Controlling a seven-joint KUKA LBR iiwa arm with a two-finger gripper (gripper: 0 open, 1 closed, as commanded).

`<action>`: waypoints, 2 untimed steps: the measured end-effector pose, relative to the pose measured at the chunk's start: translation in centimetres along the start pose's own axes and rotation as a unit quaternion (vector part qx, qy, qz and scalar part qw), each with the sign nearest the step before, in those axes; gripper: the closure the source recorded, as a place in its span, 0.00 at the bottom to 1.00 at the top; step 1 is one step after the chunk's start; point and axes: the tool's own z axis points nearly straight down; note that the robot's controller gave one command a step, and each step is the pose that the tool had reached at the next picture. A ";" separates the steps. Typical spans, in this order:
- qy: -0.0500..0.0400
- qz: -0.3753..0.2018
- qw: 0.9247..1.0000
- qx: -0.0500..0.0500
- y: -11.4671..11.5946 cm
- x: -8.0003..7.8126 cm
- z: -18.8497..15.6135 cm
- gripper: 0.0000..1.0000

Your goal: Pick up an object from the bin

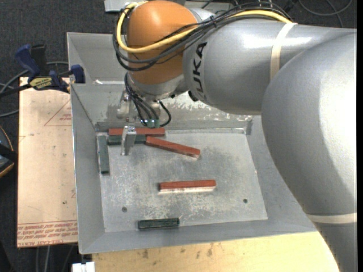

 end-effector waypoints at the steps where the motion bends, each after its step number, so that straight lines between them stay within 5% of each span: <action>1: -0.004 0.002 1.000 -0.001 -0.1 -0.2 -0.5 0.00; 2: -0.006 0.004 1.000 -0.001 -7.1 -1.0 8.3 0.00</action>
Offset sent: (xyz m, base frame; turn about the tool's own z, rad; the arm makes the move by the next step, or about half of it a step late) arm 0.0122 -0.1086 -0.1307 0.0126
